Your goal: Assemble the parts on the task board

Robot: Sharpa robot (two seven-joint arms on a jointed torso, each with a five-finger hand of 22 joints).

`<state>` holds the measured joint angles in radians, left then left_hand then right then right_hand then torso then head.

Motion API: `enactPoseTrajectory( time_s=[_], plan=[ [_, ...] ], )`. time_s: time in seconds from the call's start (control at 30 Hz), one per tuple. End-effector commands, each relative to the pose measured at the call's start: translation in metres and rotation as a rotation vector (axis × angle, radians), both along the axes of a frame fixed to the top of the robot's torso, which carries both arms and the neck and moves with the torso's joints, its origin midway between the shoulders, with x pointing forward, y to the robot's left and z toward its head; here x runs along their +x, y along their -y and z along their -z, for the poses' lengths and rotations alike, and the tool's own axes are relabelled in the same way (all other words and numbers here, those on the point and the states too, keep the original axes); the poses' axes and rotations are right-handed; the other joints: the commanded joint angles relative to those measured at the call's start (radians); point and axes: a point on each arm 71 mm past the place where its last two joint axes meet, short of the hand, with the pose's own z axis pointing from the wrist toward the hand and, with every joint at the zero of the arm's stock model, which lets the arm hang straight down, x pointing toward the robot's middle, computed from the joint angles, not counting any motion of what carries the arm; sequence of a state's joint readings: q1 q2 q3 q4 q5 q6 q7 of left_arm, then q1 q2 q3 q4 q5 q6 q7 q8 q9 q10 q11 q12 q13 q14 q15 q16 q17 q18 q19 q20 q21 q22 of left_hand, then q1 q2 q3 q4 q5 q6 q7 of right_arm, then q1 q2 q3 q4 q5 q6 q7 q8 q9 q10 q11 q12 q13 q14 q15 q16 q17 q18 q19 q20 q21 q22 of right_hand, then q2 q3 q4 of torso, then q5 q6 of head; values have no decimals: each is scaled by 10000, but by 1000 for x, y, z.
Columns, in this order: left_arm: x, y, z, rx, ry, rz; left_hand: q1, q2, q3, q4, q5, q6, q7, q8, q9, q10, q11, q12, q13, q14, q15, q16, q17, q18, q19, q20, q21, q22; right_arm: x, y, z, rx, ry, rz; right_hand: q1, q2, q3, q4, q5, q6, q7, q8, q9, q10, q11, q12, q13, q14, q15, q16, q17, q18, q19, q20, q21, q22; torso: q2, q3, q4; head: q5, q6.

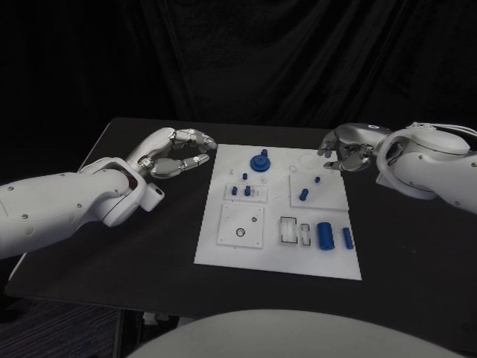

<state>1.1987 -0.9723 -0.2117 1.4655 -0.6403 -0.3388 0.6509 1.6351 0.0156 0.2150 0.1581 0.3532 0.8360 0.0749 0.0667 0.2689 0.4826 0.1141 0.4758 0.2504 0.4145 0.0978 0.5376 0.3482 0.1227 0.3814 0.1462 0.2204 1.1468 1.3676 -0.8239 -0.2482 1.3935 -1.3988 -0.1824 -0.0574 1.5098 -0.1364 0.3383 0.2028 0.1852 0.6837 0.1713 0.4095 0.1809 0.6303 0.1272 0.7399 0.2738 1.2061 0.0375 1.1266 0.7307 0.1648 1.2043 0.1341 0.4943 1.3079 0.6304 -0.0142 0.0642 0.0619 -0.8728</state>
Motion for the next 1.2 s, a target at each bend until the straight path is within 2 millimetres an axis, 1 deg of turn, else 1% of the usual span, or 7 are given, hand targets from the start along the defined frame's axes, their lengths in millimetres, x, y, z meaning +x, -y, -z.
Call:
enactPoseTrajectory(
  time_s=[0.03, 0.07, 0.17, 0.37, 0.5, 0.7, 1.2],
  plan=[
    [-6, 3, -7, -2531, -223, 882, 209, 54, -104, -53, 169, -158, 75, -6, -63, -451, 13, -82, -316, -675, 43, -753, -580, -55, -534, 212, -874, -763, 0, -1, 6, -559, 534, -347, -136, -31, -49, 26, -19, 118, -4, -111, -28, -114, -1, -84, -63, -10, 65, 20, -26, 122, -29, 79, -102, 184, 140, -107, 239, -343, 2],
    [-8, 4, -7, -2676, -341, 950, 303, 85, -302, -124, 196, -299, 132, -2, -245, -676, -46, 56, -799, -687, 31, -1248, -1241, 337, -501, 518, -1629, -1800, 0, -1, 8, -570, 548, -356, -158, -44, -79, 11, -8, 134, -23, -179, -56, -169, 18, -134, -106, -28, 79, 17, -48, 122, -32, 93, -130, 178, 168, -127, 299, -446, 2],
    [-10, 5, -6, -2851, -504, 1045, 371, 242, -483, -178, 285, -327, 174, 18, -427, -960, -67, 156, -1363, -1290, 24, -2274, -2166, 570, -999, 811, -1633, -3311, 0, -1, 14, -572, 597, -365, -230, -52, -155, 10, -61, 185, -5, -277, -95, -247, 52, -201, -173, -54, 115, 19, -76, 124, -42, 122, -190, 165, 204, -168, 404, -684, 2],
    [-15, 7, -4, -3009, -759, 1157, 385, 358, -746, -357, 360, -643, 229, -3, -726, -1561, -188, 165, -1866, -2507, -42, -3596, -3070, 449, -2136, 1355, -1767, -6219, 0, 0, 18, -534, 674, -352, -532, -7, -600, 74, -86, 336, 2, -554, -188, -438, 96, -301, -328, -130, 168, 32, -171, 143, -54, 188, -383, 118, 238, -254, 407, -891, 2],
    [-18, 8, -3, -3060, -903, 1223, 396, 379, -764, -397, 370, -713, 242, -11, -764, -1718, -171, 83, -1883, -2581, -20, -3668, -3109, 444, -2190, 1407, -1767, -6379, -1, 1, 20, -537, 634, -370, -361, 91, -666, -139, 785, 454, -10, -768, -256, -464, 133, -423, -497, -222, 197, 19, -276, 153, -52, 206, -488, 124, 249, -315, 369, -1004, 2],
    [-19, 9, -1, -3078, -1085, 1289, 384, 410, -777, -426, 370, -794, 258, -16, -801, -1873, -146, 10, -1894, -2613, 33, -3699, -3121, 425, -2197, 1446, -1761, -6474, -3, 2, 22, -461, 688, -370, -223, 106, -534, -379, 1773, 614, -13, -985, -325, -348, 150, -550, -688, -289, 187, 47, -320, 157, -68, 199, -543, 187, 264, -314, 367, -1131, 2],
    [-20, 9, 2, -3004, -1394, 1270, 331, 482, -789, -498, 292, -957, 277, -9, -872, -2141, -97, -59, -1904, -2433, 282, -3540, -3093, 330, -1998, 1477, -1715, -6424, -8, 6, 23, -323, 775, -322, -475, 103, -447, -374, 2007, 1118, -15, -1013, -303, 97, 74, -491, -796, -180, 136, 208, -181, 136, 27, 166, -341, 262, 246, -268, 329, -1168, 2]
  ],
)
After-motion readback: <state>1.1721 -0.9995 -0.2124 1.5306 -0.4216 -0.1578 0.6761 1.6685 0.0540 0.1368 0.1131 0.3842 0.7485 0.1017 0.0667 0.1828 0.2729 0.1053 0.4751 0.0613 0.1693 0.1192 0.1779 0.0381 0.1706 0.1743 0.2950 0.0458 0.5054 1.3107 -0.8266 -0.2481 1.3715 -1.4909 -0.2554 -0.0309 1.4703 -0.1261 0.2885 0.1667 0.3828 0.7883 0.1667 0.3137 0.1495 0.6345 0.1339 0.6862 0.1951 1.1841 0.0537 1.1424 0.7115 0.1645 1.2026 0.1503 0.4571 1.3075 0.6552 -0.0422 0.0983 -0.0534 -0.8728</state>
